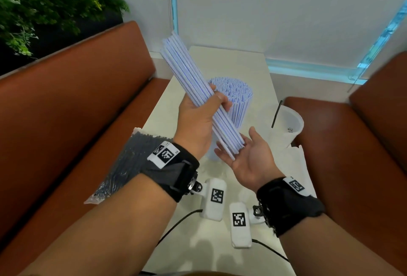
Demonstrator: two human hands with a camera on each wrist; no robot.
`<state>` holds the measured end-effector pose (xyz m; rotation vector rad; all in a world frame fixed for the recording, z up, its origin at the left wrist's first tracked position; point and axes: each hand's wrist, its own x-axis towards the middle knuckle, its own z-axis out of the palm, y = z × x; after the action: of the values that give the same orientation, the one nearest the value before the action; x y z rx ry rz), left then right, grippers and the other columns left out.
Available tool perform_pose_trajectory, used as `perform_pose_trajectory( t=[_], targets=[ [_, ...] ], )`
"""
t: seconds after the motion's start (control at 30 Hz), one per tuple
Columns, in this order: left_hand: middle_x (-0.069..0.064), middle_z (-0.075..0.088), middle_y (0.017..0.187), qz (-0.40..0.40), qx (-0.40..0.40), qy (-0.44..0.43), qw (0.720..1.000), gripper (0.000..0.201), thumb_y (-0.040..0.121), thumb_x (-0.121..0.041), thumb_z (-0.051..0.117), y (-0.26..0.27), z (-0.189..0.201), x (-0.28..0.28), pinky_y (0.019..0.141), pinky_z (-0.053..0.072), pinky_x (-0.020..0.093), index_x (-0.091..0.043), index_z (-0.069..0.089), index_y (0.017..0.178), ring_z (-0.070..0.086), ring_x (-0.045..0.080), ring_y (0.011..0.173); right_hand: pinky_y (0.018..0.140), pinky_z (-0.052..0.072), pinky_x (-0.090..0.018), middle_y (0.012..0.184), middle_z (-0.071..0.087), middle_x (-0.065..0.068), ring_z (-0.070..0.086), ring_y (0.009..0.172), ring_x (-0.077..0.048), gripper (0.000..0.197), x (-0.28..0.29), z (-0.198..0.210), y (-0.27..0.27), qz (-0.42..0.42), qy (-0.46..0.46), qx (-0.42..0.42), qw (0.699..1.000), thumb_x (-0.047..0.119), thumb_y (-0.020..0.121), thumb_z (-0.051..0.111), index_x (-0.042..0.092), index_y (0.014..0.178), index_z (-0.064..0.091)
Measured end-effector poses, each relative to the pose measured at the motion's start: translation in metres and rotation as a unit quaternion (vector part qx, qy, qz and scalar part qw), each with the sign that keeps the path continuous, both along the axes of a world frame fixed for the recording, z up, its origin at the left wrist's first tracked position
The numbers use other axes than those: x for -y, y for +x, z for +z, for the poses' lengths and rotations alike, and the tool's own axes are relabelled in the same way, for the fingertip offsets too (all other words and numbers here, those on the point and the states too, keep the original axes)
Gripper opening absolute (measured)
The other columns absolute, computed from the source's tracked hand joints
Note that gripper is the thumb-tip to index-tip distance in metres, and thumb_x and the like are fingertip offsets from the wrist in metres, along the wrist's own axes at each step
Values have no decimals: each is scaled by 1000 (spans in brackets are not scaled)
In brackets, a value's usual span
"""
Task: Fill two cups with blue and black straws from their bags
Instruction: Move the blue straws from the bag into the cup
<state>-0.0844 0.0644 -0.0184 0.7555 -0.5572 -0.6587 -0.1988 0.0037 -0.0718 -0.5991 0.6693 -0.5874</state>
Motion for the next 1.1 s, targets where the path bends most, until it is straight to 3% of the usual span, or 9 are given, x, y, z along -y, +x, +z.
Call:
perform_pose_trajectory(
  t=[0.17,0.23,0.33,0.43,0.53,0.6,0.73,0.93,1.1],
  targets=[
    [10,62,74,0,-23,20,1000,19,83,1,69,-1,-2,1,71,57,37,-16,63,90,64,27,66,98,53,-48,124,69,-13,64,113,-26,48,0,0,-2,9,-159,-62,985,46,96,55,10,126,63],
    [11,60,73,6,-26,24,999,19,82,1,68,2,-3,0,69,56,37,-14,60,91,63,27,64,93,52,-37,117,70,-1,63,110,-17,40,3,-1,-6,7,-358,-105,928,30,82,67,19,120,62],
    [10,63,71,3,25,63,998,15,80,-5,70,-5,-9,-2,69,56,36,-12,60,90,64,27,66,84,56,-33,100,71,6,67,93,-13,32,-2,-4,-4,153,-537,-208,803,33,79,76,31,108,62],
    [10,64,76,-15,30,67,997,21,80,-6,72,-2,-8,-4,75,57,39,-9,60,97,67,29,70,73,55,-48,81,69,-2,63,71,-22,21,-4,-10,-2,127,-570,-301,754,43,82,63,24,86,58],
    [13,63,81,-32,25,49,998,33,83,-4,70,11,-3,-6,79,57,44,-13,57,111,66,30,73,65,52,-46,75,66,-2,58,63,-22,21,-6,-19,-3,124,-584,-339,727,44,84,59,23,83,54],
    [12,62,75,-44,67,68,994,23,83,-4,68,12,0,-7,72,56,41,-12,60,104,63,29,68,64,51,-42,73,63,2,55,62,-17,23,-4,-23,-3,138,-595,-340,715,46,84,62,26,83,52],
    [10,58,69,-3,118,86,989,12,84,-5,64,32,16,-2,64,52,37,-16,59,81,56,28,62,77,50,-34,98,53,11,58,86,-12,53,20,-21,-4,216,-639,-400,621,50,76,77,34,120,51],
    [5,59,67,33,120,85,989,14,84,-5,65,61,32,34,64,53,36,-15,55,85,58,23,60,68,38,-33,97,60,5,59,89,-23,36,60,-15,9,145,-660,-513,530,47,95,48,35,129,45],
    [3,61,70,117,85,36,989,14,83,-9,67,73,37,63,68,53,36,-18,57,87,61,21,65,67,36,-35,88,57,1,58,89,-28,24,71,-25,21,182,-657,-492,542,48,101,43,25,97,49]
  ],
)
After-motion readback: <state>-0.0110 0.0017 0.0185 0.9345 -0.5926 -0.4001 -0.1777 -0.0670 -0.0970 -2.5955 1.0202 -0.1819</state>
